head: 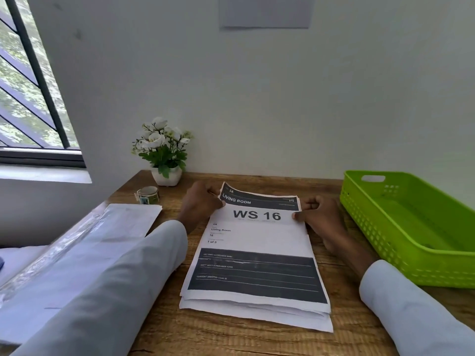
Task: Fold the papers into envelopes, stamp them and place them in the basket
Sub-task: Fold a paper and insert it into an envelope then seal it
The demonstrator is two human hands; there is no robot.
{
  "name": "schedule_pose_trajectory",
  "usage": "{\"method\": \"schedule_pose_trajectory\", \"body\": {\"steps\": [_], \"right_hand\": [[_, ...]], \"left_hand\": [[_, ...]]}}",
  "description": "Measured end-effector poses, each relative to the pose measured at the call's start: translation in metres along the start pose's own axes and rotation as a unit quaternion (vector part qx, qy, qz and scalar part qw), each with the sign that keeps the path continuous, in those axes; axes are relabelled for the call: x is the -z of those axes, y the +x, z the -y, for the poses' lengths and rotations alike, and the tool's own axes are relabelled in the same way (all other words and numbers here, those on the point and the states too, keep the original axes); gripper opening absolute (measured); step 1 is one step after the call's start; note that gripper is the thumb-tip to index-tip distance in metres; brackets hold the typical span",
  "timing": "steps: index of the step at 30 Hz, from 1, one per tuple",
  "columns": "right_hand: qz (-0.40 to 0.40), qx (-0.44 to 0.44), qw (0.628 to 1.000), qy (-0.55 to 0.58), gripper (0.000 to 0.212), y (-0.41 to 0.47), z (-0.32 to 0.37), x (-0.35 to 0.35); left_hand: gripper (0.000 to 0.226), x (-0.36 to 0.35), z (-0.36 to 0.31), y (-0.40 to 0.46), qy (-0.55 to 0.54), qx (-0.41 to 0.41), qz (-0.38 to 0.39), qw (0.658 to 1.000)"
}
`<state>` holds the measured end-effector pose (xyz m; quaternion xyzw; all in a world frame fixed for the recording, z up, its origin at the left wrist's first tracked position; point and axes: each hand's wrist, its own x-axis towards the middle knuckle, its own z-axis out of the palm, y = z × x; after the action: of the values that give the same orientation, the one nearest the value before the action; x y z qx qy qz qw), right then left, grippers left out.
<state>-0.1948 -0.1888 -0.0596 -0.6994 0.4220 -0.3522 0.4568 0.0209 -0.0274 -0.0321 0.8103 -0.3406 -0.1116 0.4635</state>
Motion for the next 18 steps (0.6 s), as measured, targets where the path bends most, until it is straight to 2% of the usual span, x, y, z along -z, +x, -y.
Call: {"method": "schedule_pose_trajectory", "body": {"steps": [2,6,10,16,18], "right_hand": [[0.009,-0.019,0.997,0.07,0.037,0.0,0.005,0.004],[0.03,-0.05,0.983,0.176,0.036,0.001,0.013,0.012],[0.057,-0.072,0.976,0.2,0.045,0.002,0.014,0.014],[0.09,-0.039,0.969,0.226,0.076,-0.003,0.019,0.016],[0.126,-0.019,0.965,0.228,0.066,-0.008,0.022,0.016]], "left_hand": [[0.011,-0.002,0.002,0.002,-0.038,0.009,0.01,0.999],[0.003,-0.002,0.002,0.002,-0.196,0.052,0.015,0.979],[0.01,0.005,0.002,0.005,-0.253,0.049,0.056,0.965],[0.026,0.012,0.001,0.005,-0.336,-0.001,0.162,0.928],[0.029,0.013,-0.001,0.005,-0.39,-0.012,0.186,0.902]]}}
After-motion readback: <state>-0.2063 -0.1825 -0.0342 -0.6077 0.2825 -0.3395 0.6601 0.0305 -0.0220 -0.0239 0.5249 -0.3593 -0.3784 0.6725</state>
